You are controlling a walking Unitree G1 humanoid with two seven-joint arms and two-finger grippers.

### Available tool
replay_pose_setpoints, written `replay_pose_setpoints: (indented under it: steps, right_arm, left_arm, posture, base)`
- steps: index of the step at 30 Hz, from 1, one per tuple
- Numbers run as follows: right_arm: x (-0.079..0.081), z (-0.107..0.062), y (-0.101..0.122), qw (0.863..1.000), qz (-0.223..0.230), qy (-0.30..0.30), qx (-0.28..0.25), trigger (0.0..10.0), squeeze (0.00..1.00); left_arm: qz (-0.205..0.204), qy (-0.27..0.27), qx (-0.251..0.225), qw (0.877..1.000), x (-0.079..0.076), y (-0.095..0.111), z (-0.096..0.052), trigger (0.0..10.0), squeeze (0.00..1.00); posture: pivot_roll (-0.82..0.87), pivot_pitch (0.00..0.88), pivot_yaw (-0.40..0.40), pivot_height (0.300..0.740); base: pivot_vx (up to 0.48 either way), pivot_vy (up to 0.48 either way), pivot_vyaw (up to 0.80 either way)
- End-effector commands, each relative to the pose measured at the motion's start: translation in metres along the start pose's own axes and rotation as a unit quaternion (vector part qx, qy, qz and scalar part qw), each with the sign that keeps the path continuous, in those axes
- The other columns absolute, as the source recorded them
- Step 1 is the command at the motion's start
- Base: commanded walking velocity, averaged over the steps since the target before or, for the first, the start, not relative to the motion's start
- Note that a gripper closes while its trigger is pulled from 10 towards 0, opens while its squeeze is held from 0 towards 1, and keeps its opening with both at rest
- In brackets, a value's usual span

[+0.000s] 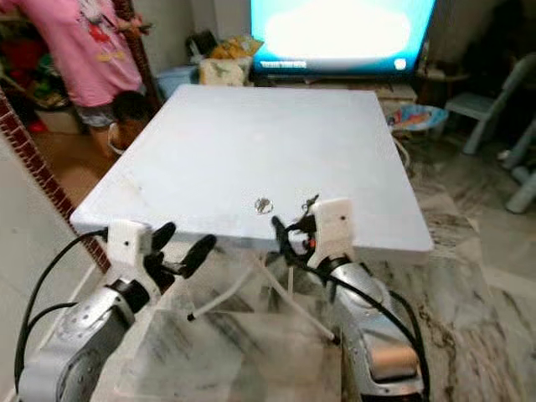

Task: Hang keys on a hook

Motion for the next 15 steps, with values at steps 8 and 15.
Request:
replay_pose_setpoints:
  steps: [8, 15]
  right_arm:
    - [-0.0056, -0.0012, 0.0011, 1.000, -0.006, -0.015, -0.002, 10.0, 0.00]
    - [-0.0068, -0.0008, -0.0020, 1.000, -0.004, -0.023, 0.006, 10.0, 0.00]
  left_arm:
    - [0.003, -0.013, 0.000, 1.000, -0.0076, 0.0006, 0.0017, 10.0, 0.00]
    - [0.000, -0.016, 0.011, 1.000, -0.0090, -0.0024, 0.0019, 10.0, 0.00]
  posture:
    - [0.00, 0.004, 0.046, 0.740]
    - [0.00, 0.012, 0.047, 0.740]
  base:
    - [0.401, 0.248, 0.00]
    - [0.314, 0.176, 0.00]
Point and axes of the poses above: a point about 5 cm out from each wrist's last joint towards the gripper, its own z axis pointing out of the wrist towards the gripper, its own y axis along the axis of the wrist's last joint, x = y × z, the point moved 5 cm from there along z, pointing out of the wrist towards the gripper, and after that the axes turned 15 degrees about z, right-handed, at the moved point
